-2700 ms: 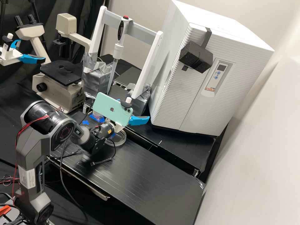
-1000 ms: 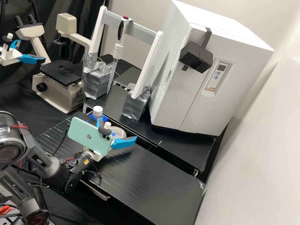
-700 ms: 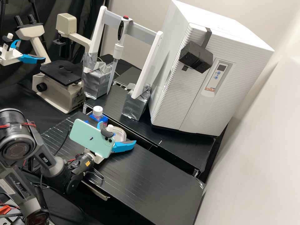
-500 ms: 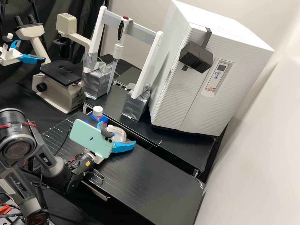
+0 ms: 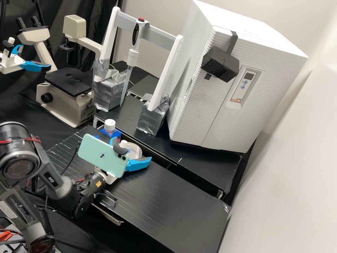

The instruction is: Open the lid

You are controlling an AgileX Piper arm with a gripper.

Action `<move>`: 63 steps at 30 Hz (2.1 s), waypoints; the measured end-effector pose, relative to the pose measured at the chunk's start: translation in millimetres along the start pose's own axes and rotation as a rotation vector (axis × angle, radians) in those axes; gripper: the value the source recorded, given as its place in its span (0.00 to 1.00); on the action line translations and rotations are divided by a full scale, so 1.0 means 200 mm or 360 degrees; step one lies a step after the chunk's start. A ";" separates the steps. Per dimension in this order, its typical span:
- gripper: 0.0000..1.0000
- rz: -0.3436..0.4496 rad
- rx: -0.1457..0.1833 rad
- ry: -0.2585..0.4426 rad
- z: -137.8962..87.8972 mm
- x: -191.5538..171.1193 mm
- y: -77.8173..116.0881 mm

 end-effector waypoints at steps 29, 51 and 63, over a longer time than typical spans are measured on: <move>0.00 -0.0003 -0.0024 0.0061 -0.04 0.00 0.00; 0.00 0.0196 0.0093 -0.0084 0.05 -0.09 0.15; 0.00 0.0277 0.0196 -0.0289 0.24 -0.05 0.27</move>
